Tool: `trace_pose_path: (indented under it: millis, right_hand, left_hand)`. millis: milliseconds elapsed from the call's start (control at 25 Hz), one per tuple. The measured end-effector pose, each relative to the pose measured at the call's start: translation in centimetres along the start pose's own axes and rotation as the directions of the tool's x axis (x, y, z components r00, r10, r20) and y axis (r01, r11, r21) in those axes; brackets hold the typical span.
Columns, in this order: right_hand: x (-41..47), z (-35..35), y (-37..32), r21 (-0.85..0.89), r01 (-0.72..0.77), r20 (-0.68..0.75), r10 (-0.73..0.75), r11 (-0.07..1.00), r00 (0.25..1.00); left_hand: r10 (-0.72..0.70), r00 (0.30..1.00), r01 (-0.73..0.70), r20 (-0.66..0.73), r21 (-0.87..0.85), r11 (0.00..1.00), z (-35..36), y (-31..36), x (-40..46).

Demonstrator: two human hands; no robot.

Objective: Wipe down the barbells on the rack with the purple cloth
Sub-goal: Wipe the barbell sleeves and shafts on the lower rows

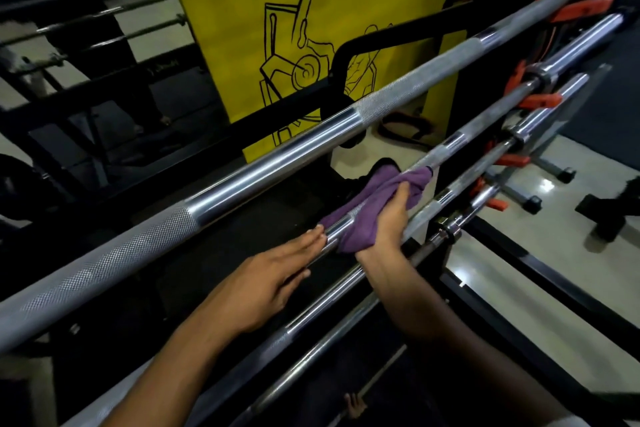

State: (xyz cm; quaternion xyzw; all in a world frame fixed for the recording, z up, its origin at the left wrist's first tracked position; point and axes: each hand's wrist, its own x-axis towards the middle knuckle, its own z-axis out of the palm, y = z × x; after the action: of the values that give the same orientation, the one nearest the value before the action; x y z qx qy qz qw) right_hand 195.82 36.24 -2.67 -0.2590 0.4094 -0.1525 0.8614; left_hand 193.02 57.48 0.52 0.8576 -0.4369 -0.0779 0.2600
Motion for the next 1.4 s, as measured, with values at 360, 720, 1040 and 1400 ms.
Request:
trace_pose_path:
  millis: [360,720,1040,1400]
  right_hand:
    - [4.6,0.5,-9.9,0.205,0.293,0.096,-0.317,0.934,0.944]
    - [0.5,-2.8,-0.1,-0.078,0.136,0.138,-0.124,0.988,0.983]
    - [-5.9,-1.1,2.9,-0.103,0.164,0.164,-0.146,0.981,0.976]
    - [-14.4,-0.3,15.3,-0.172,0.069,0.022,-0.066,0.983,0.998]
  left_hand:
    - [0.022,1.000,-0.022,-0.015,-0.010,1.000,0.5,-0.5,0.1]
    - [0.066,0.993,-0.062,-0.095,0.040,0.997,0.0,0.0,-0.8]
    - [0.048,0.996,-0.038,-0.081,0.122,0.992,-3.4,-2.3,-16.5]
    - [0.029,0.985,-0.029,-0.168,0.001,1.000,-3.0,-3.9,-19.6]
